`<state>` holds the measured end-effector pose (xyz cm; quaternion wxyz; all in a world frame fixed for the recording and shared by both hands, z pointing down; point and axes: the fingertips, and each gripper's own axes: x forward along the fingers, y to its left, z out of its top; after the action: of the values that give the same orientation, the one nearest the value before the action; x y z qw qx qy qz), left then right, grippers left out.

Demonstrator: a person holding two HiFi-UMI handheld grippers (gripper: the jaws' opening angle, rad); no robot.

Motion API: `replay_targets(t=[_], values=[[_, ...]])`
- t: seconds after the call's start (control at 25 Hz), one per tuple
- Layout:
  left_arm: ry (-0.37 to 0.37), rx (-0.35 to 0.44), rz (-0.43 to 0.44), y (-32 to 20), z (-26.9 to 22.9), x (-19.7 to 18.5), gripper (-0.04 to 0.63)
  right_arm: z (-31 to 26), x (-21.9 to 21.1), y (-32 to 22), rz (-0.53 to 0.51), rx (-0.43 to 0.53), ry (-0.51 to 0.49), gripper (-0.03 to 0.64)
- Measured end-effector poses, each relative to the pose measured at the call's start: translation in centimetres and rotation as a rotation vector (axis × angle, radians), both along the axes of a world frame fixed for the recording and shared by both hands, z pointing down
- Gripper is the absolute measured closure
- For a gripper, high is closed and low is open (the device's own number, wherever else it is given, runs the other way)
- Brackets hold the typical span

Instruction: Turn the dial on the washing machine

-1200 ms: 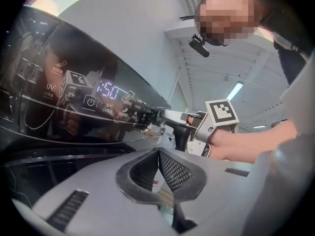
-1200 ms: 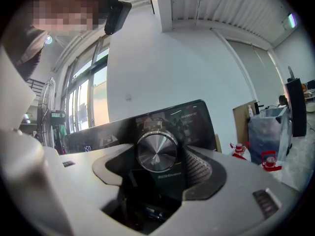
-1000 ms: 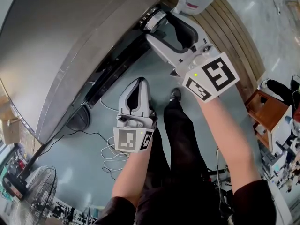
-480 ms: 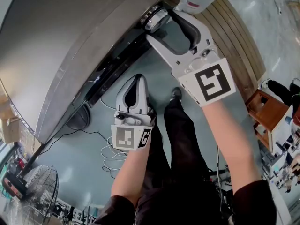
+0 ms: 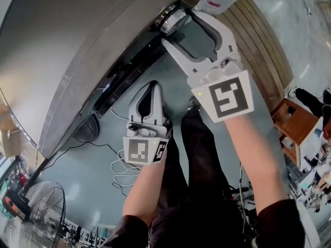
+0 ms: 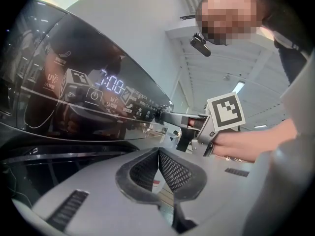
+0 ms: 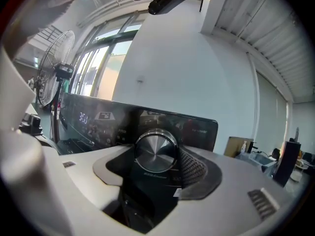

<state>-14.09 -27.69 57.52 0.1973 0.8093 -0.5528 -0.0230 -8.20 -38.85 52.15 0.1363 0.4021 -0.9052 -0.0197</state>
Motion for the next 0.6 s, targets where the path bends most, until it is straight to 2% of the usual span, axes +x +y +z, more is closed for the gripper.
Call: replay_targets(t=[0.12,0.32,0.6], values=[[-0.003,0.002,-0.004,-0.12,-0.03,-0.02,0.58,0.01,0.1,0.05,0.005,0.01,0.009,0.336],[-0.006,0.006,-0.01,-0.39,-0.1,-0.3,0.58,-0.52,-0.31,-0.05,-0.001,0.083,0.042,0.336],[-0.008,0.004,-0.018,-0.67,0.14,-0.46,0.58,-0.89,-0.59,-0.05,-0.028,0.193,0.143,0.336]])
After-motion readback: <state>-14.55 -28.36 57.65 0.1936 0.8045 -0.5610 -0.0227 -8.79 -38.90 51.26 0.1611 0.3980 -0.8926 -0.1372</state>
